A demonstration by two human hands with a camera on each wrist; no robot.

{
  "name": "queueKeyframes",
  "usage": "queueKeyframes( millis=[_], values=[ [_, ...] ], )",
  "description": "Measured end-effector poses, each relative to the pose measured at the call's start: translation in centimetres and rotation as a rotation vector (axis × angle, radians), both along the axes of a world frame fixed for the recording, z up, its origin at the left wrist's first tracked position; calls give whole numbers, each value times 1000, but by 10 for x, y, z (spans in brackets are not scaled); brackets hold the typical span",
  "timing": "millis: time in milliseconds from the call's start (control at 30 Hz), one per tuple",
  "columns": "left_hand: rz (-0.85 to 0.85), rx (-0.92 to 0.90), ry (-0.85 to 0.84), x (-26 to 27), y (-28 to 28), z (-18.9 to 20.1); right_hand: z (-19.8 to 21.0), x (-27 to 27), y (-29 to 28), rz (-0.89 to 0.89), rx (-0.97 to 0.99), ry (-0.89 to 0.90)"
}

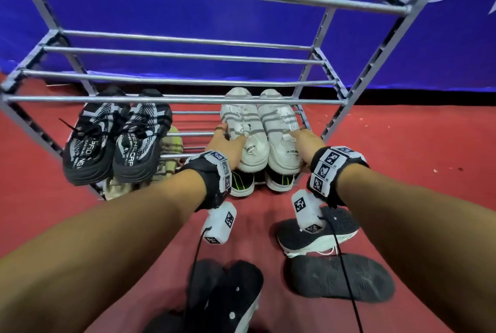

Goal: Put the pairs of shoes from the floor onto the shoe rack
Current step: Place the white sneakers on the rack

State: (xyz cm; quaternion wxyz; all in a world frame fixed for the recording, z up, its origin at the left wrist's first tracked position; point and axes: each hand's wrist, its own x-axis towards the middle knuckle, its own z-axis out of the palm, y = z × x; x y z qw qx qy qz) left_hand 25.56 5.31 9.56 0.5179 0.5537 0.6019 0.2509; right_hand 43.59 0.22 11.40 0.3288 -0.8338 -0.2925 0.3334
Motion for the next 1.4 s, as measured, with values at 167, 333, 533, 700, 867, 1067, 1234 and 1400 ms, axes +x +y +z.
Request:
queueKeyframes(
  millis=[167,333,533,700,867,1067,1234,1400],
  values=[
    [26,-24,80,-1,-14,7,-1,-1,-15,-54,-97,223],
    [86,39,86,-2,-36,4,-9,-2,-24,-77,-66,431],
    [132,-298,-366,15,-49,4,-18,3,-25,-99,42,458],
    [115,-250,-482,16,-41,3,-16,15,-28,-84,128,501],
    [39,-217,-501,22,-29,3,-19,10,-19,-175,231,501],
    [48,-285,-461,29,-29,0,-18,6,-16,-166,160,492],
    [56,-243,-405,27,-26,-7,-17,8,-16,-170,125,481],
    [49,-246,-392,26,-29,-6,-19,4,-14,-180,66,380]
  ],
)
